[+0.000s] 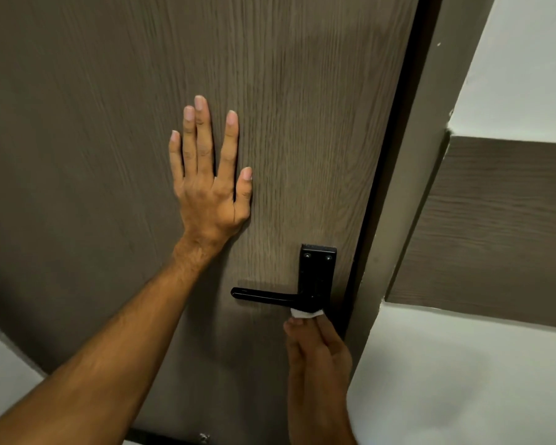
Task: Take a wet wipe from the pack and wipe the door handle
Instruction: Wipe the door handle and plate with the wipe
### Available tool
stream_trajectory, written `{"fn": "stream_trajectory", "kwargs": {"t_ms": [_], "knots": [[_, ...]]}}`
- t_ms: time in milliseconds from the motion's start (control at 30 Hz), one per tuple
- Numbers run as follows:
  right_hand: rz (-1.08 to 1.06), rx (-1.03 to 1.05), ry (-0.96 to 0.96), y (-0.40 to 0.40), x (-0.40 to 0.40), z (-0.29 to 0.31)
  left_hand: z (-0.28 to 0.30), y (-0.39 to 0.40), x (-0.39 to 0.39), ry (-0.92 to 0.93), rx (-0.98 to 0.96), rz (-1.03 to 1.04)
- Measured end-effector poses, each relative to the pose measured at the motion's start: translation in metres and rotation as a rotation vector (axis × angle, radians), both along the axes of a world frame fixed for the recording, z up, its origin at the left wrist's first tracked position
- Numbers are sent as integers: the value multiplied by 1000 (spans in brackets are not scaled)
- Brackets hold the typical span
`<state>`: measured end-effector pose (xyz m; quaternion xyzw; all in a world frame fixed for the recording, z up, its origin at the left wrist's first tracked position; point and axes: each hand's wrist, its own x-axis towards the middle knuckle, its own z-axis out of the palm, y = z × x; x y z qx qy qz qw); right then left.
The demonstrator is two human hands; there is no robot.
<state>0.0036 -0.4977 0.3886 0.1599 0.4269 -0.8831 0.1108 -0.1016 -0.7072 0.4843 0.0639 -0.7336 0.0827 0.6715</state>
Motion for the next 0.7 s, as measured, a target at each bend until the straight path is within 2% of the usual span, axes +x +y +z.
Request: {"fn": "stream_trajectory", "kwargs": {"t_ms": [133,200,367,500,600,700], "knots": [[187,-276,-76,-11,7,5,-1,-1,1,-10,-1,-5],[259,-320,-79,-21,6,3,0,-2,0,-26,-2,0],[350,-337,-155,-51,0,0,3,4,8,-76,30,-2],[445,-260,-191,-35,8,-4,14,23,37,-174,109,-68],[452,-137,-132,4,15,-15,-4,55,78,-246,378,-263],[444,-46,-56,62,16,-32,-58,111,132,-337,919,-493]]}}
